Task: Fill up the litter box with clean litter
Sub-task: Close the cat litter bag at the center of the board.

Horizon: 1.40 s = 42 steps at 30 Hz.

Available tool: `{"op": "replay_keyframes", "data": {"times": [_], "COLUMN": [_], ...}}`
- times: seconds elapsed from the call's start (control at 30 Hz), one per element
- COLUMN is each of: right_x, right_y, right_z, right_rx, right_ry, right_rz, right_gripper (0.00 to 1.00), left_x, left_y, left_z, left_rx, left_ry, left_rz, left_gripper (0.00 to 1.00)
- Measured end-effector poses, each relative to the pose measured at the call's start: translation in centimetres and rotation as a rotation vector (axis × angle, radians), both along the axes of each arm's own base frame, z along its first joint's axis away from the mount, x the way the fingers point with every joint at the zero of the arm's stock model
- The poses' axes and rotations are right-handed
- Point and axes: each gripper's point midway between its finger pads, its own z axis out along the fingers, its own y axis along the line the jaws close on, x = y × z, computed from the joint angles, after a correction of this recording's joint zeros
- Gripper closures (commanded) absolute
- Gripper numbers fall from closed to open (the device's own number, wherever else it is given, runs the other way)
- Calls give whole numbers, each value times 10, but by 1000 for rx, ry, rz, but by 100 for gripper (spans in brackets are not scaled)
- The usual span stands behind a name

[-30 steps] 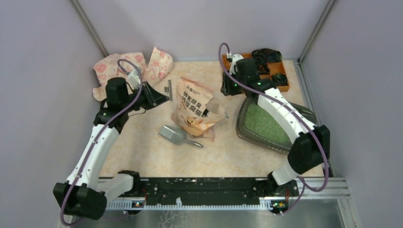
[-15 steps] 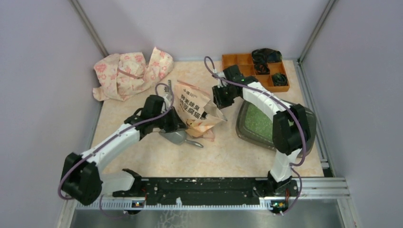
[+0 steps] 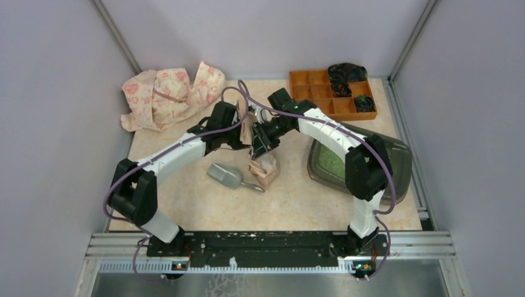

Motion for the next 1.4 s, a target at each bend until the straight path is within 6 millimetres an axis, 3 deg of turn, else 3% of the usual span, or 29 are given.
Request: {"op": "replay_keyframes", "data": {"times": [0.2, 0.33, 0.5, 0.57, 0.73, 0.83, 0.93, 1.0, 1.07, 1.2, 1.4], "right_x": [-16, -3, 30, 30, 3, -7, -16, -20, -25, -41, -60], "right_y": [8, -1, -46, -68, -118, -128, -134, -137, -135, -113, -86], "right_z": [35, 49, 46, 42, 34, 46, 66, 79, 86, 76, 44], "right_rx": [105, 83, -77, -132, -234, -231, -184, -150, -128, -138, -199], "right_ry": [27, -46, -208, -245, -318, -362, -396, -406, -398, -331, -223], "right_rz": [33, -55, -308, -394, -526, -559, -611, -649, -675, -669, -691], "right_gripper": [75, 70, 62, 57, 39, 28, 25, 24, 24, 25, 25], "left_x": [28, 30, 23, 21, 10, 5, 2, 0, -2, -3, -8], "left_y": [-13, -13, 2, 7, 22, 27, 30, 32, 34, 37, 49], "left_z": [48, 57, 74, 82, 89, 88, 82, 75, 70, 60, 47], "left_rx": [-72, -76, -73, -70, -43, -34, -21, -9, 3, 21, 65], "left_ry": [-128, -156, -202, -224, -252, -254, -242, -229, -219, -209, -203], "left_rz": [-7, -10, 7, 12, 21, 23, 24, 26, 26, 35, 58], "left_gripper": [87, 86, 85, 84, 79, 73, 67, 58, 41, 5, 1]}}
